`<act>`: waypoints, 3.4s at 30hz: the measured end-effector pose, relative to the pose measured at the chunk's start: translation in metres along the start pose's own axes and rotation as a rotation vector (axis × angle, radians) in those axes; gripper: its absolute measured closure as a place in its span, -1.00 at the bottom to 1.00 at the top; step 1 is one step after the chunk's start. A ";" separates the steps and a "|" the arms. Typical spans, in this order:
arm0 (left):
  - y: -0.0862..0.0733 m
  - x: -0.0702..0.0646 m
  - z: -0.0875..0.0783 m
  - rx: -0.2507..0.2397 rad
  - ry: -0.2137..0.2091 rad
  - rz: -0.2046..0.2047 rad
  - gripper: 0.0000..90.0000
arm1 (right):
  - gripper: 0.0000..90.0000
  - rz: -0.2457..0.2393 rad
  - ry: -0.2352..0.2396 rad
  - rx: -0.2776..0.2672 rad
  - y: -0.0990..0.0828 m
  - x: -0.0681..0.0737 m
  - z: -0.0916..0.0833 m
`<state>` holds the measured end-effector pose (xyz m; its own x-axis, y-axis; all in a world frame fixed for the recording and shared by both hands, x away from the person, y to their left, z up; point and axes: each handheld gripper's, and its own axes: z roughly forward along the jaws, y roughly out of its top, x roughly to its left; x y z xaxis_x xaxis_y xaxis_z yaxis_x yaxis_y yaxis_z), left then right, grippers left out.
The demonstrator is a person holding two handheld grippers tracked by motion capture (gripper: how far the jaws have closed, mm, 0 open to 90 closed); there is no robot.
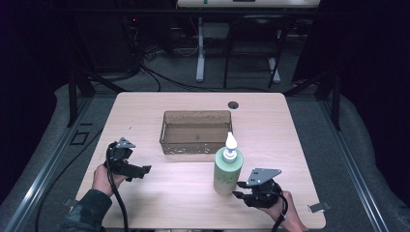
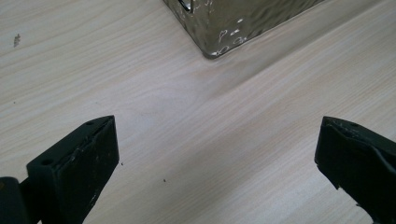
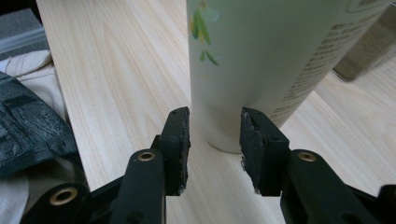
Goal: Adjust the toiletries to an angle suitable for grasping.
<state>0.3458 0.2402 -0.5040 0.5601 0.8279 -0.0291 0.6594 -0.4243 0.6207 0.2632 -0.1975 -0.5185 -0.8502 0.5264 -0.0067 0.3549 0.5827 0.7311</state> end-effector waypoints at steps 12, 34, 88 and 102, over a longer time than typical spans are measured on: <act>0.001 0.000 0.002 0.006 -0.011 0.003 -1.00 | -0.51 0.062 -0.061 -0.120 0.006 -0.017 -0.016; 0.001 -0.001 0.005 0.007 -0.028 0.014 -1.00 | -0.73 0.067 -0.052 -0.199 0.035 -0.017 0.010; 0.003 -0.002 0.005 0.021 -0.030 0.015 -1.00 | 0.21 0.074 -0.054 -0.153 0.050 0.010 0.028; 0.006 -0.004 0.003 0.014 -0.033 0.025 -1.00 | 0.36 0.043 -0.011 -0.149 0.060 0.024 0.041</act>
<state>0.3491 0.2337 -0.5024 0.5921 0.8049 -0.0397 0.6523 -0.4497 0.6101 0.2801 -0.1247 -0.5026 -0.8308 0.5562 0.0196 0.3284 0.4615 0.8242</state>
